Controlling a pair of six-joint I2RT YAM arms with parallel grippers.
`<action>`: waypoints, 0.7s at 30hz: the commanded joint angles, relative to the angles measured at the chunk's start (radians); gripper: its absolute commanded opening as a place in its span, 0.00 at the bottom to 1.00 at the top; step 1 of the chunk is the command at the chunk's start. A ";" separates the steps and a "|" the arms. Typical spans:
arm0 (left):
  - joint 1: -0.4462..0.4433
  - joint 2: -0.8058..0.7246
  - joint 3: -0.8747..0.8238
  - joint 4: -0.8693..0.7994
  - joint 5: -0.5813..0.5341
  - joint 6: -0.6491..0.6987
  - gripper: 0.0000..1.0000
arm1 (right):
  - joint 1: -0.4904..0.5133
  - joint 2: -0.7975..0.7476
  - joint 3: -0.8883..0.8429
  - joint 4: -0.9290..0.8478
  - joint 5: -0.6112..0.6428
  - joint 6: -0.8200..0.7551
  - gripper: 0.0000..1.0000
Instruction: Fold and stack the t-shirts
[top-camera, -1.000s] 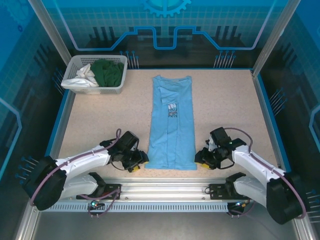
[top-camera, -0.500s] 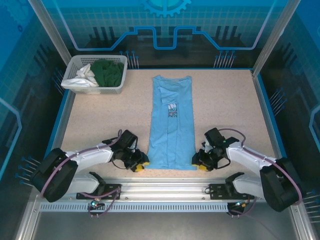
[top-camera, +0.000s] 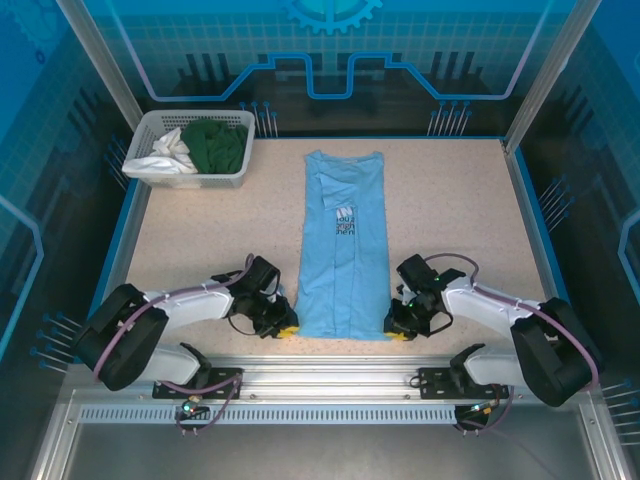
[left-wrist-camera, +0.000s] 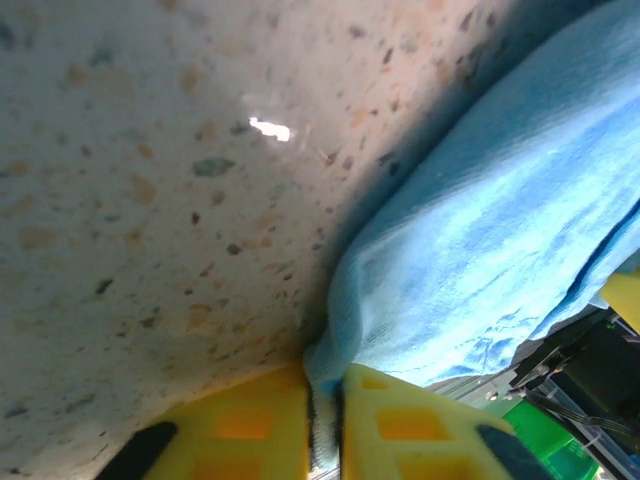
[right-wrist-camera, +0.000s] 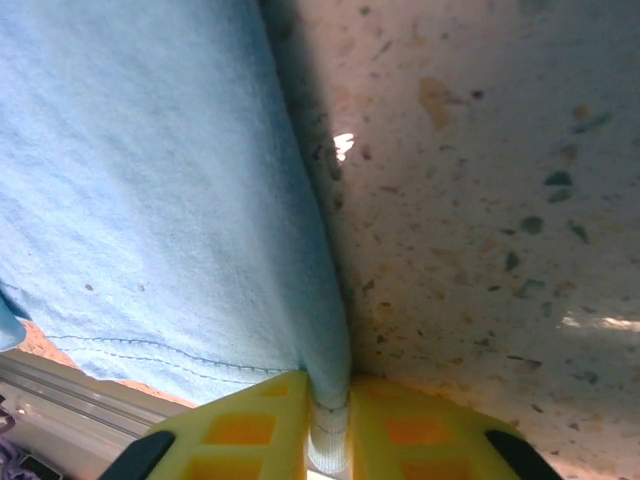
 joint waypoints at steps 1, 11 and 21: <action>0.004 -0.005 0.042 -0.060 -0.038 0.050 0.08 | 0.022 -0.005 0.009 0.015 0.017 -0.001 0.12; -0.069 -0.047 0.038 -0.192 -0.045 0.056 0.00 | 0.042 -0.034 -0.012 -0.043 0.019 -0.001 0.00; -0.069 -0.091 0.141 -0.317 -0.054 0.052 0.01 | 0.039 -0.077 0.095 -0.134 -0.010 0.010 0.00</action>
